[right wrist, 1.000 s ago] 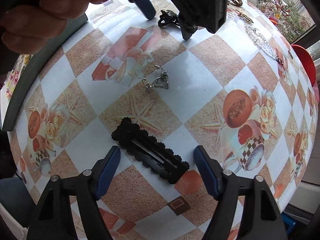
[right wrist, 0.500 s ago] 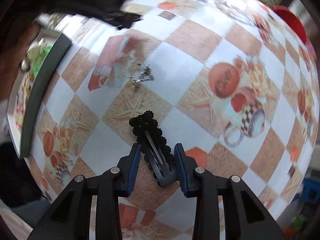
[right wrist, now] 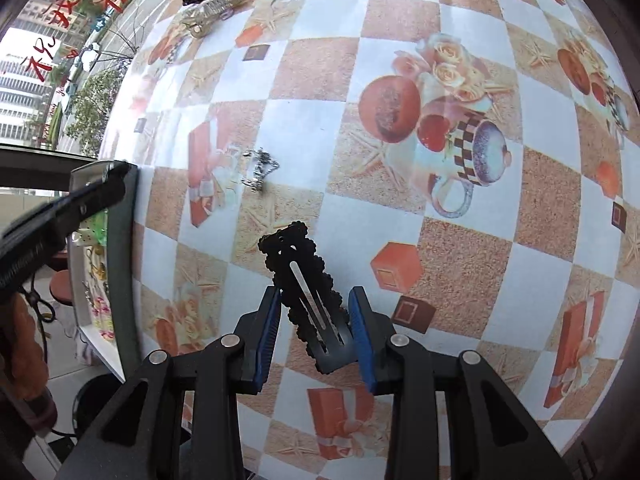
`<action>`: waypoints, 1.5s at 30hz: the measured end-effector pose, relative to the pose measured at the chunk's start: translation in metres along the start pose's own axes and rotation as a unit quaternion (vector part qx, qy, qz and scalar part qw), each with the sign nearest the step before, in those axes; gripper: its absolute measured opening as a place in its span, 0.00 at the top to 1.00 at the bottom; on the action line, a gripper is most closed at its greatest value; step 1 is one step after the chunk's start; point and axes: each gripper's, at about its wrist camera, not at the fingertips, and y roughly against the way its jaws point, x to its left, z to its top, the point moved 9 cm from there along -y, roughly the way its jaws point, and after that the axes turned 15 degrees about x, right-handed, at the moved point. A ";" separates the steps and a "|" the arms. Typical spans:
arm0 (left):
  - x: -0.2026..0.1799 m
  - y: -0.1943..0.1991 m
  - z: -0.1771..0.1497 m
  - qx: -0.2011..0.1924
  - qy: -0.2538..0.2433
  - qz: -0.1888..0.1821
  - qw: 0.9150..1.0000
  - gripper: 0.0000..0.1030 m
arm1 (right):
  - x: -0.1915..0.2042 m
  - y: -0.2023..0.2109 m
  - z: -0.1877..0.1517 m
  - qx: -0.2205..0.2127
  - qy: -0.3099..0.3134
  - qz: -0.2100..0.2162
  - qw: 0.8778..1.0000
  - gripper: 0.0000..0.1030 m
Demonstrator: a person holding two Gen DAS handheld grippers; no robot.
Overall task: Organize jewelry
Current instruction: 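Carry the claw clip and snap clip over the white box with both grippers, then lower both clips into the white box and open both grippers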
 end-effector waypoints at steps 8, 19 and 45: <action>0.033 0.022 -0.034 -0.018 0.015 0.000 1.000 0.80 | 0.048 0.011 0.008 -0.006 0.032 -0.003 0.999 0.63; 0.114 0.030 -0.090 -0.026 0.093 0.003 0.995 0.80 | 0.152 0.003 0.020 0.004 0.115 -0.008 0.993 0.63; 0.220 -0.055 -0.164 0.033 0.212 0.025 0.976 0.80 | 0.284 -0.121 0.020 0.096 0.192 -0.072 0.974 0.61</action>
